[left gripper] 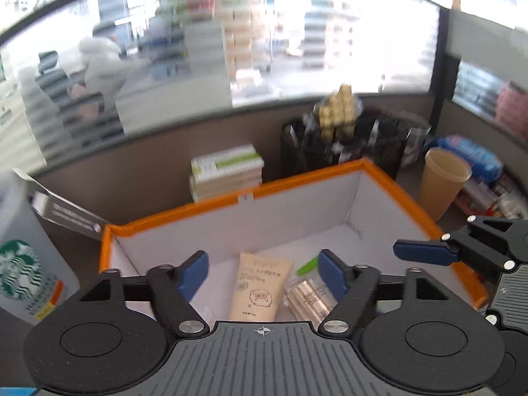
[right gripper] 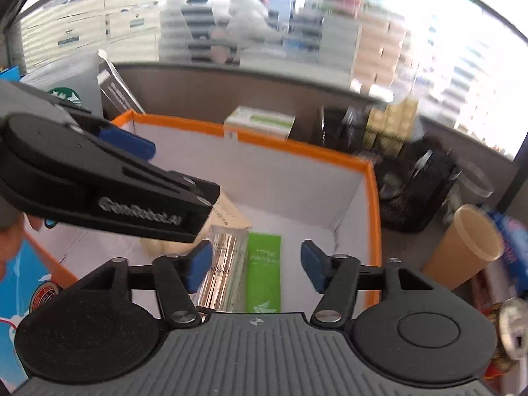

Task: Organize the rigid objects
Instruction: 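Open both tools to drop the two tubes into the box, then grasp a black marker with the right tool while the left grasps a dark blue marker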

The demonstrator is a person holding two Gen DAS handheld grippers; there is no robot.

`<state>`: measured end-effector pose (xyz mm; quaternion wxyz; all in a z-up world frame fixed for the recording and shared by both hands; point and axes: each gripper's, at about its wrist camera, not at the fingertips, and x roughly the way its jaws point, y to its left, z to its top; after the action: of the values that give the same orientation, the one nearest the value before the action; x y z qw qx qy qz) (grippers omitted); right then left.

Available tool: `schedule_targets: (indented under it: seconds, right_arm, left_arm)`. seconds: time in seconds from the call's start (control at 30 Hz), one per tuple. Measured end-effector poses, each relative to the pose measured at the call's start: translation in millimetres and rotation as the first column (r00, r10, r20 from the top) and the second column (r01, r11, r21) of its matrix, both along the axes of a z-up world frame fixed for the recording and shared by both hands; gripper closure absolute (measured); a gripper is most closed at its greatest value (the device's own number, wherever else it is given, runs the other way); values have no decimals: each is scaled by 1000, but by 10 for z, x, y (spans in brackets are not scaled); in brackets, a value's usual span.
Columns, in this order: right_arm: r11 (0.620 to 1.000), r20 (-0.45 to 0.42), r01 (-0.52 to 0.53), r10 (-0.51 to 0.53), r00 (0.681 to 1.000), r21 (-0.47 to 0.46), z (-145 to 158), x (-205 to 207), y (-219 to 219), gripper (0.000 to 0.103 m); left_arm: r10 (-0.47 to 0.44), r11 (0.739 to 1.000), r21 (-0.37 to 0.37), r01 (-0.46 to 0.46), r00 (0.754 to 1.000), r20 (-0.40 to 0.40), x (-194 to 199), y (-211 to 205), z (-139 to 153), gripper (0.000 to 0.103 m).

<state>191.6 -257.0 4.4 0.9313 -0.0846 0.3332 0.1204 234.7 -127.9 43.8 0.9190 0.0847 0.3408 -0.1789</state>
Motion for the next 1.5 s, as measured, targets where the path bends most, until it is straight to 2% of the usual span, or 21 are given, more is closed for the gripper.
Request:
schedule_targets:
  seconds: [0.1,0.13,0.17,0.23,0.33,0.4,0.47,0.5,0.57,0.67,0.73,0.87,0.93,1.03,1.13,1.3,1.37,1.43,1.47,1.5]
  right_arm:
    - [999,52,-7,4,999,46,189,-255,-56,40]
    - [998,92,-4,-2,996,69,265,-395,-104,31]
    - [995,145,3,-17,989,97,343,-587,-161,16]
    - [991,232,2,-34,972,135,430,-1004,-273,6]
    - [992,266,10,-45,963,129,351,-1519,-349,7]
    - [994,245,36,-60,968,99,168,-1730,-338,13]
    - [996,201,64,-77,977,69,-55,-1850,-300,31]
    - [995,179,74,-84,980,62,-157,-1885,-280,36]
    - [994,134,82,-91,987,72,-340,-1937,-260,52]
    - [989,85,95,-105,991,111,-540,-1991,-239,63]
    - [989,77,101,-110,991,110,-607,-2025,-209,66]
    - [991,82,98,-105,991,91,-683,-2062,-138,70]
    - [992,81,94,-101,992,82,-719,-2085,-121,71]
    - [994,78,90,-95,992,67,-754,-2077,-131,75]
    - [996,78,82,-85,993,40,-812,-2094,-147,88]
    - [996,97,77,-80,992,33,-872,-2144,-245,91]
    - [996,96,84,-88,992,38,-872,-2149,-298,92]
    - [993,90,89,-96,991,73,-879,-2147,-361,92]
    - [992,85,91,-99,991,92,-877,-2133,-387,92]
    - [990,82,91,-100,992,104,-879,-2114,-399,92]
  left_arm:
    - [-4,996,-86,8,999,47,-279,217,192,12]
    - [-9,994,-112,16,998,64,-400,312,239,11]
    - [-13,992,-127,23,996,84,-530,407,267,8]
    - [-4,990,-138,23,991,133,-787,581,269,6]
    - [-28,992,-115,50,983,181,-1103,728,144,6]
    - [-78,992,-80,96,977,199,-1275,739,25,6]
    - [-137,989,-29,147,967,215,-1433,717,-95,6]
    - [-169,985,-1,173,960,222,-1507,699,-156,6]
    - [-224,975,46,219,949,222,-1659,688,-269,6]
    - [-244,970,37,241,955,170,-1828,731,-428,6]
    - [-240,971,8,240,963,121,-1918,751,-538,6]
    - [-172,984,-47,173,985,26,-2009,674,-764,6]
    - [-154,987,-45,155,988,28,-2045,583,-813,6]
    - [-176,983,-41,178,983,53,-2140,444,-846,6]
    - [-163,984,-60,166,985,50,-2149,340,-900,6]
    - [-125,990,-70,124,992,-13,-2072,232,-1059,7]
    - [-103,991,-84,100,994,-24,-2037,231,-1101,13]
    - [-74,994,-76,76,997,23,-2044,210,-1123,32]
    - [-62,996,-64,65,997,50,-2046,201,-1139,47]
    - [-52,997,-59,56,996,66,-2047,193,-1150,51]
